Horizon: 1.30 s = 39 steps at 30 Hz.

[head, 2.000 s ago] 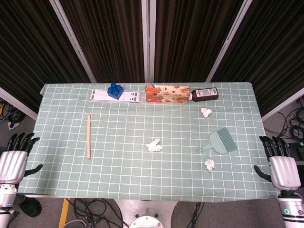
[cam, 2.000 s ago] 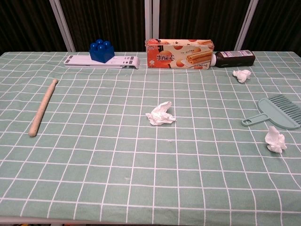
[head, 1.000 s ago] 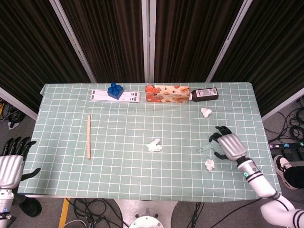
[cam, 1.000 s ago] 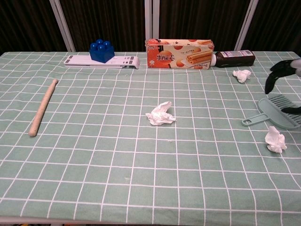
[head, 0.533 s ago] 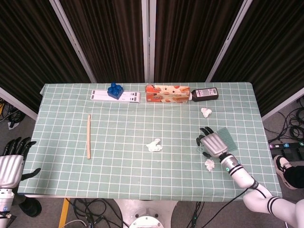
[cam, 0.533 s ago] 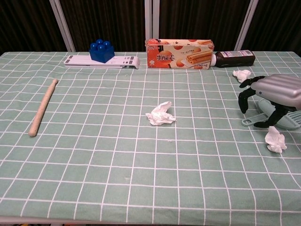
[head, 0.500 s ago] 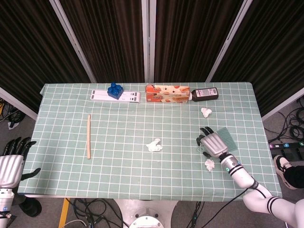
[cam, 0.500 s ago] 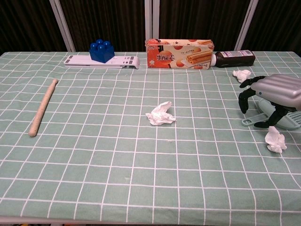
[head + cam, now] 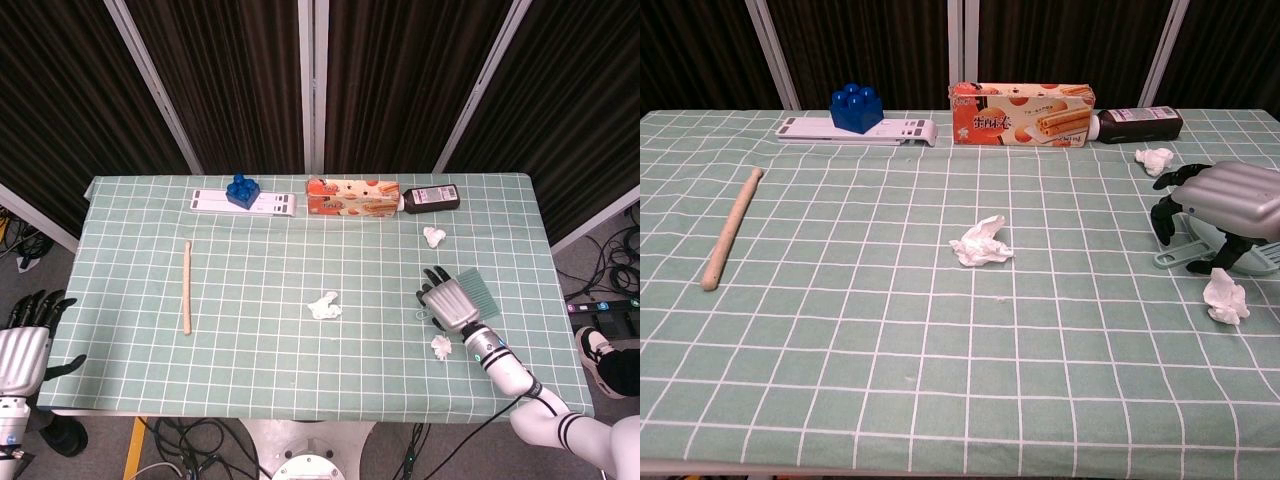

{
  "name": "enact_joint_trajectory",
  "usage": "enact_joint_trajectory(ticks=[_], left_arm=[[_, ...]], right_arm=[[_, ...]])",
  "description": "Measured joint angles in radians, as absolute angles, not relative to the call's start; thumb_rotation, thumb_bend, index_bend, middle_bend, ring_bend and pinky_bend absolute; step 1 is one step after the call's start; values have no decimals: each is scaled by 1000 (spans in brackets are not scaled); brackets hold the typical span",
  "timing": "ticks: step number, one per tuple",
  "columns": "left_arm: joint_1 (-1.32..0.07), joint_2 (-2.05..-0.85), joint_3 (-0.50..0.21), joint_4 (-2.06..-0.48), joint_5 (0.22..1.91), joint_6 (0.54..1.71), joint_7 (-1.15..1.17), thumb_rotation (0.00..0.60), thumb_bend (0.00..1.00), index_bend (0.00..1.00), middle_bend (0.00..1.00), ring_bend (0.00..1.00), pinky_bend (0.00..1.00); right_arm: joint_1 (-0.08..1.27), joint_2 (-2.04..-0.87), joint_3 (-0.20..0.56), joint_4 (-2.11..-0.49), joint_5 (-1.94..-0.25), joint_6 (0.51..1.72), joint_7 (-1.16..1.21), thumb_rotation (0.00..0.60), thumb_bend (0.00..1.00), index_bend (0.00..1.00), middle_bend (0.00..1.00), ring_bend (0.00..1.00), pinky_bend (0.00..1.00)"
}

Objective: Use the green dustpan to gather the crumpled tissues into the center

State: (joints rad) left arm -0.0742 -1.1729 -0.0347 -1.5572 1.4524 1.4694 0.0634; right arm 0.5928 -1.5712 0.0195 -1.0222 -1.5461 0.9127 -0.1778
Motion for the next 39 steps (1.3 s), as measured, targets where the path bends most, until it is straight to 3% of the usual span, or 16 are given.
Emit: enact_joint_trajectory(ticks=[7, 11, 25, 31, 39], left_arm=[[-73, -1176, -34, -1549, 1452, 1466, 48, 600, 0, 186, 106, 57, 100], [-74, -1177, -33, -1545, 1453, 1462, 41, 600, 0, 186, 106, 57, 100], [-74, -1163, -34, -1567, 1461, 1467, 52, 600, 0, 186, 106, 57, 100], [-74, -1145, -38, -1609, 1452, 1470, 84, 600, 0, 186, 106, 57, 100], [-72, -1114, -51, -1683, 1428, 1477, 148, 600, 0, 186, 106, 57, 100]], right_arm=[[589, -1578, 10, -1018, -1529, 910, -195, 600, 237, 465, 421, 99, 130], [584, -1578, 8, -1020, -1526, 925, -196, 600, 316, 535, 472, 148, 130], [605, -1496, 108, -1016, -1493, 1016, 28, 600, 355, 625, 538, 206, 141], [685, -1517, 130, -882, -1506, 963, 275, 600, 360, 632, 537, 206, 158], [825, -1662, 96, -537, -1572, 865, 683, 600, 371, 635, 536, 207, 159]])
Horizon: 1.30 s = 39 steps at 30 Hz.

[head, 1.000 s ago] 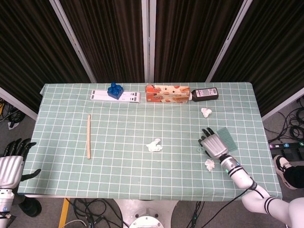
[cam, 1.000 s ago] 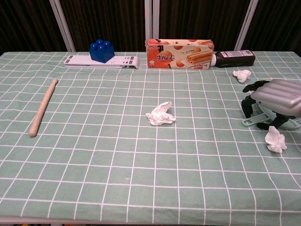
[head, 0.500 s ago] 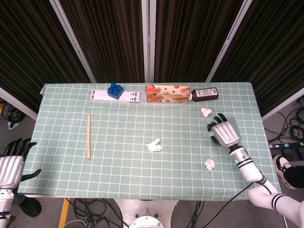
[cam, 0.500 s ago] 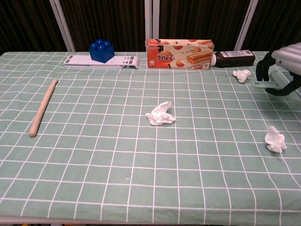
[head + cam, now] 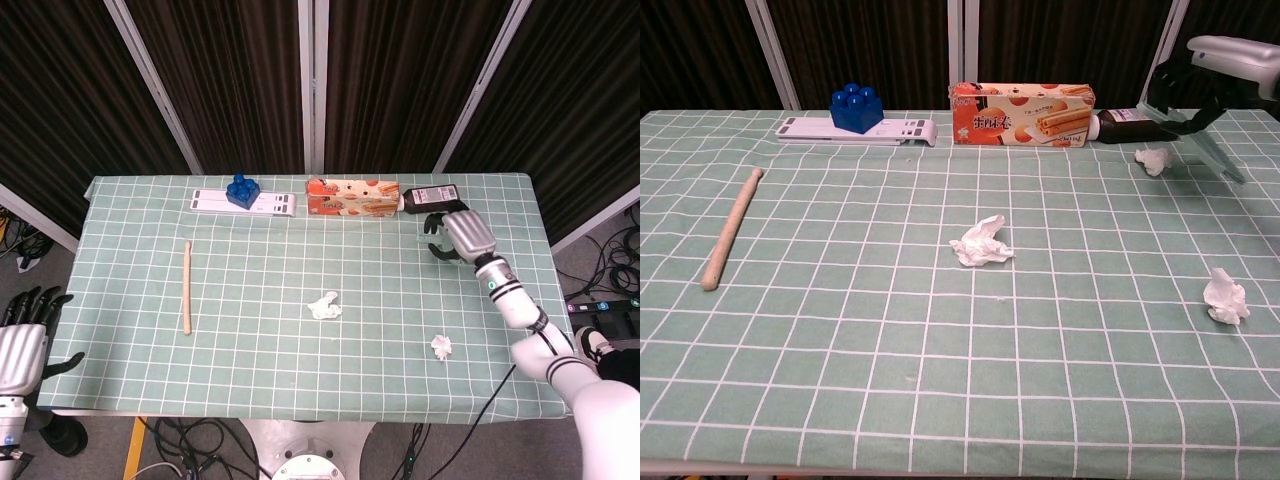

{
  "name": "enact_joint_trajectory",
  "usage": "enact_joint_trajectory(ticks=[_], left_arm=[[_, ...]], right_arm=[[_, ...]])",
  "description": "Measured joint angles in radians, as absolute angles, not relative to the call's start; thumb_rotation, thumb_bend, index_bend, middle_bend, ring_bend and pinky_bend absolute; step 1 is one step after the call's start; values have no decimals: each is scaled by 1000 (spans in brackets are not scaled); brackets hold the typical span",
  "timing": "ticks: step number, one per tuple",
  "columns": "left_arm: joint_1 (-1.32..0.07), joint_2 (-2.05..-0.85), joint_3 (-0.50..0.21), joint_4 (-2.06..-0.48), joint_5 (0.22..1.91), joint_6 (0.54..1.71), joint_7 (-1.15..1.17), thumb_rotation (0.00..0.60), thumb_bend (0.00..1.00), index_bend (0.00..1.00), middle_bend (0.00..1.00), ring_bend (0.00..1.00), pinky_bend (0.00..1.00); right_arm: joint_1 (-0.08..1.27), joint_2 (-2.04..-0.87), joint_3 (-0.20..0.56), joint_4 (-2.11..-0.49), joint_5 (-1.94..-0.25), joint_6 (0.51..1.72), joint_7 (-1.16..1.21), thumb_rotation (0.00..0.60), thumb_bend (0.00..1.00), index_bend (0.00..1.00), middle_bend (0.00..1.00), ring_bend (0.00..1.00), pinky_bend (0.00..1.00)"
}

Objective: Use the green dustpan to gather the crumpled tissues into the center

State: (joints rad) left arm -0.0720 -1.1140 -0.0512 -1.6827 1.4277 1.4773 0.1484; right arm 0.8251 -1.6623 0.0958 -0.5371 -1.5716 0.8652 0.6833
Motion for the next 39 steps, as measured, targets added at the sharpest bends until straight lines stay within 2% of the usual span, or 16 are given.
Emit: enact_joint_trajectory(ticks=[5, 10, 13, 18, 26, 39], left_arm=[[-76, -1103, -57, -1714, 1409, 1470, 183, 600, 0, 186, 106, 57, 100], [-79, -1096, -59, -1736, 1393, 1462, 204, 600, 0, 186, 106, 57, 100], [-81, -1092, -61, -1743, 1384, 1457, 210, 600, 0, 186, 106, 57, 100], [-86, -1096, -61, -1736, 1382, 1447, 204, 600, 0, 185, 106, 57, 100], [-82, -1102, -55, -1717, 1390, 1452, 176, 600, 0, 186, 106, 57, 100], [-71, -1109, -45, -1682, 1411, 1463, 118, 600, 0, 186, 106, 57, 100]], right_arm=[[900, -1755, 45, -386, -1616, 790, 900, 600, 373, 641, 539, 226, 159], [950, -1807, -1, -338, -1654, 765, 1081, 600, 373, 641, 539, 226, 159], [970, -1822, -24, -331, -1675, 794, 1185, 600, 372, 641, 539, 226, 159], [987, -1828, -63, -345, -1714, 909, 1293, 600, 369, 641, 539, 226, 159], [1000, -1816, -101, -450, -1756, 1050, 1323, 600, 366, 642, 539, 226, 159], [985, -1701, -90, -744, -1741, 1160, 1325, 600, 372, 643, 541, 226, 159]])
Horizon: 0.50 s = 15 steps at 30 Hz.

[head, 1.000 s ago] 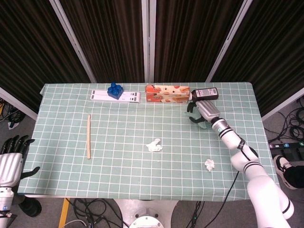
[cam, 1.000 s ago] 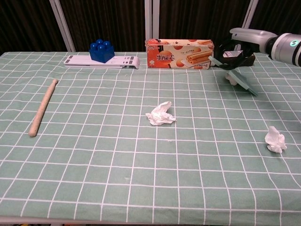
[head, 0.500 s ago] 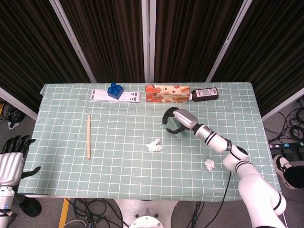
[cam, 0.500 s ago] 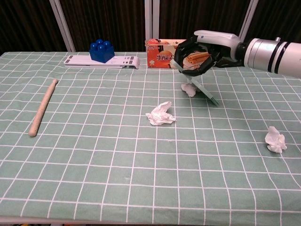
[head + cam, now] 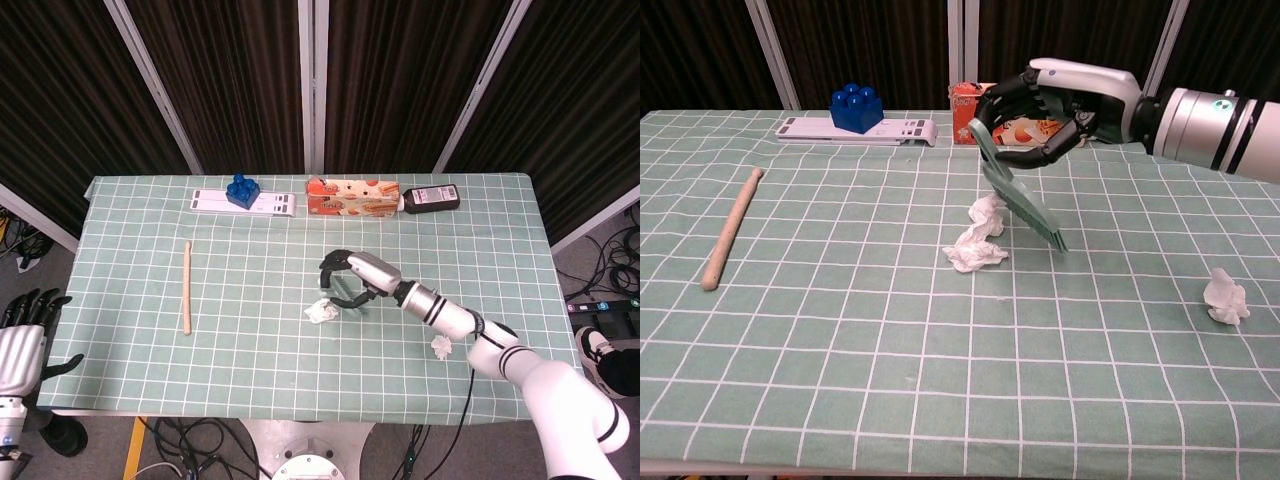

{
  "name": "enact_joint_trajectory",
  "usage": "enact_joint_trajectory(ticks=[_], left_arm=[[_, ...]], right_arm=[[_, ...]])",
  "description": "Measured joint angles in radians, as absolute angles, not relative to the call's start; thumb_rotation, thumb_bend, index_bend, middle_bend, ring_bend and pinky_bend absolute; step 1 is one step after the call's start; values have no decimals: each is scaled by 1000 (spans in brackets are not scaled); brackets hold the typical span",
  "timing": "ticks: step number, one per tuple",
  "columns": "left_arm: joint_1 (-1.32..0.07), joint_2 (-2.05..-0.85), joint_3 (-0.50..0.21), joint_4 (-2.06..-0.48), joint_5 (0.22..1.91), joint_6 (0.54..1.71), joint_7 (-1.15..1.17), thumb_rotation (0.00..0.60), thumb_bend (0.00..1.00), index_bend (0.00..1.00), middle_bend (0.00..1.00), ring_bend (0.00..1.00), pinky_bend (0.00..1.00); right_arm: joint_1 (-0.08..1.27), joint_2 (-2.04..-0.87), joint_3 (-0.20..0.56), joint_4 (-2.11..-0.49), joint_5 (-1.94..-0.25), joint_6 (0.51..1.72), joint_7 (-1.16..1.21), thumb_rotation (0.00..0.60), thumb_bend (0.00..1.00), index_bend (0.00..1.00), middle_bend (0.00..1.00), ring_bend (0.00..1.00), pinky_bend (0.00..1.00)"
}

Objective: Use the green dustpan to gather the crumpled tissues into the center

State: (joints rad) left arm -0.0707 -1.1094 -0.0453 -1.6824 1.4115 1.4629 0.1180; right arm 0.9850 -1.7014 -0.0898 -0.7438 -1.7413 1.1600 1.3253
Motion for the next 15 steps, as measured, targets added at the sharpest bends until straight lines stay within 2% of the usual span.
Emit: enact_joint_trajectory(ticks=[7, 15], left_arm=[[-69, -1111, -42, -1653, 1429, 1466, 78, 600, 0, 186, 106, 57, 100], [-77, -1119, -40, -1618, 1439, 1451, 35, 600, 0, 185, 106, 57, 100]], right_arm=[[916, -1562, -60, -978, -1673, 1205, 1224, 600, 404, 643, 542, 226, 160], [745, -1336, -79, -1396, -1556, 1246, 956, 600, 406, 643, 542, 229, 159]])
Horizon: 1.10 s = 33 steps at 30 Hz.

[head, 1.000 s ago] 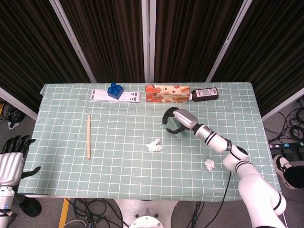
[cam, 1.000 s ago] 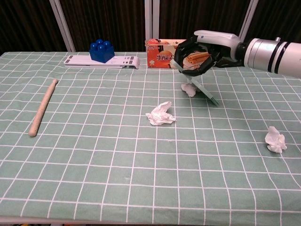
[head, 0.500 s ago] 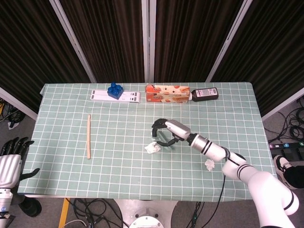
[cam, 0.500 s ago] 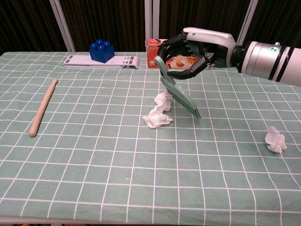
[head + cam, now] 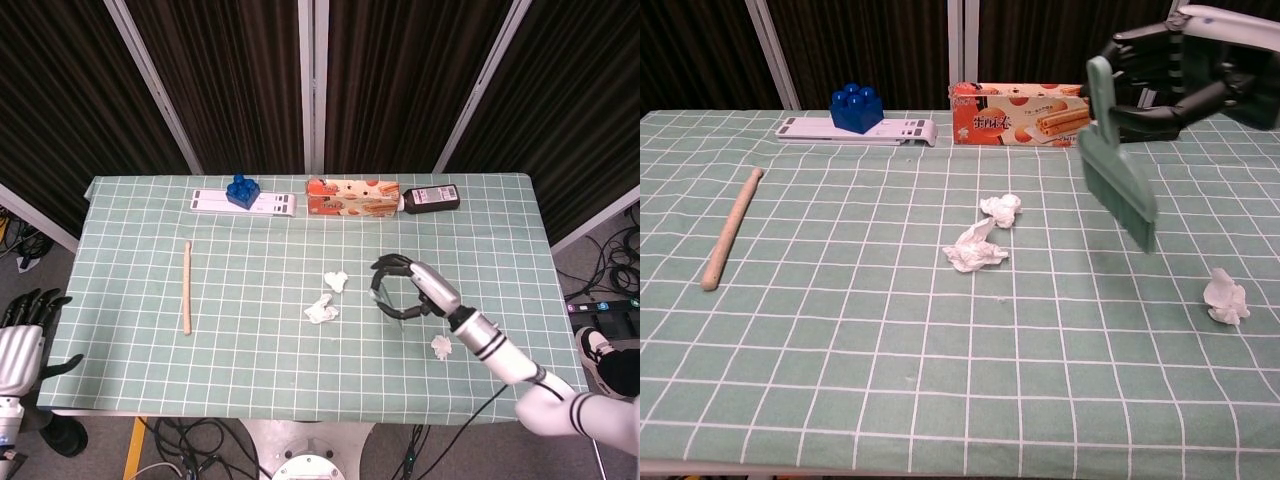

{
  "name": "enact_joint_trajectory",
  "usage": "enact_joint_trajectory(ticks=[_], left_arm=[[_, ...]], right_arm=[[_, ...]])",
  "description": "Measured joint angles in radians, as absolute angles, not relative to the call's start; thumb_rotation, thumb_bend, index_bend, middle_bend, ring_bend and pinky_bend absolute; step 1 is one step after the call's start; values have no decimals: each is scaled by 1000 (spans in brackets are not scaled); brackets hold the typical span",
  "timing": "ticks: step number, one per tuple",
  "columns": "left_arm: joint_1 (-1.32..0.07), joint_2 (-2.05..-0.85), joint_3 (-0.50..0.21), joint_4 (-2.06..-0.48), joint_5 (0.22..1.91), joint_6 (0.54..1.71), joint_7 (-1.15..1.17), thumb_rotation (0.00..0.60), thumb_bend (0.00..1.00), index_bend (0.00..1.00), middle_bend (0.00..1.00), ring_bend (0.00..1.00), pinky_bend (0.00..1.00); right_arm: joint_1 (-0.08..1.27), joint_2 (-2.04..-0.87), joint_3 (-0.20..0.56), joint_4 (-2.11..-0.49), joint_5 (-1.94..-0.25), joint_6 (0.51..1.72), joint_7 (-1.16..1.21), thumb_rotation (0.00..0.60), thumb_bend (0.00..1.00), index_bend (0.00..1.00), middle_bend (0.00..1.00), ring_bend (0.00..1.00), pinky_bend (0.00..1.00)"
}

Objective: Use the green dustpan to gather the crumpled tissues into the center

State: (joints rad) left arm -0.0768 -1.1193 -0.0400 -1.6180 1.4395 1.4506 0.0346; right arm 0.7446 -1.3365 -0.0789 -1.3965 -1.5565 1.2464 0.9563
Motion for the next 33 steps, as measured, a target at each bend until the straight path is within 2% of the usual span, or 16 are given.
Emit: enact_joint_trajectory(ticks=[6, 13, 22, 28, 33], left_arm=[[-89, -1124, -39, -1600, 1450, 1433, 10, 600, 0, 186, 106, 57, 100], [-97, -1126, -37, -1590, 1462, 1426, -11, 600, 0, 186, 106, 57, 100], [-88, -1126, -31, -1592, 1462, 1436, -19, 600, 0, 186, 106, 57, 100], [-82, -1122, -29, -1595, 1469, 1449, -27, 600, 0, 186, 106, 57, 100], [-73, -1121, -25, -1597, 1473, 1459, -33, 600, 0, 186, 106, 57, 100]], right_arm=[[552, -1204, -117, -1653, -1431, 1300, 754, 600, 414, 643, 542, 231, 151], [427, -1183, -133, -1699, -1335, 1315, 619, 600, 414, 641, 542, 231, 140], [407, -1330, -66, -1607, -1316, 1276, 551, 600, 415, 639, 522, 228, 63], [427, -1483, 18, -1498, -1327, 1256, 508, 600, 415, 638, 521, 227, 53], [493, -1586, 101, -1406, -1333, 1188, 490, 600, 415, 637, 521, 227, 53]])
